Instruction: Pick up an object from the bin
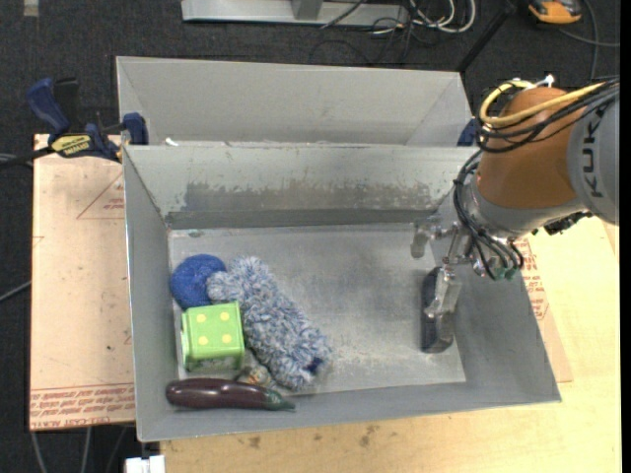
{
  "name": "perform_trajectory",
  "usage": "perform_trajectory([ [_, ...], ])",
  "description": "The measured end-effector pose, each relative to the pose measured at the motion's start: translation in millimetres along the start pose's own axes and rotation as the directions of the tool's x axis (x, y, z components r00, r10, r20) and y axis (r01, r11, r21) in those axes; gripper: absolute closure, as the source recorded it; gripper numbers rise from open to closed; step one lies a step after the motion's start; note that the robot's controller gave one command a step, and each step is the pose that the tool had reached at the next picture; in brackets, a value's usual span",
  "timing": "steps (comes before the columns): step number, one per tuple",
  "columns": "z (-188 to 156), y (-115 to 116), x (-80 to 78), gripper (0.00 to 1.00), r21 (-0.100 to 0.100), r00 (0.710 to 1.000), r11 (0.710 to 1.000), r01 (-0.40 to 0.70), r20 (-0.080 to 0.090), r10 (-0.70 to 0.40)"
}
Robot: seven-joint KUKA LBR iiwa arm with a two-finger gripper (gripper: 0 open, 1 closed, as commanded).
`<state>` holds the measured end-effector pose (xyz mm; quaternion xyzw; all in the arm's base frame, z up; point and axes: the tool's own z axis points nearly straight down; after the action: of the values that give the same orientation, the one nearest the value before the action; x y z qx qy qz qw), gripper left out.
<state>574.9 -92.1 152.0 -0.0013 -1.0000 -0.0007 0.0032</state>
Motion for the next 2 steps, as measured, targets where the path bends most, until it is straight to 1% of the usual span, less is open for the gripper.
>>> perform_trajectory([
  [1, -4.6, 0.3, -1.7, 0.0, 0.001, 1.0, 1.0, 0.002, 0.008, -0.002],
  [2, -32.4, -14.0, 3.5, 0.0, -0.002, 0.991, 0.991, 0.135, 0.002, -0.135],
])
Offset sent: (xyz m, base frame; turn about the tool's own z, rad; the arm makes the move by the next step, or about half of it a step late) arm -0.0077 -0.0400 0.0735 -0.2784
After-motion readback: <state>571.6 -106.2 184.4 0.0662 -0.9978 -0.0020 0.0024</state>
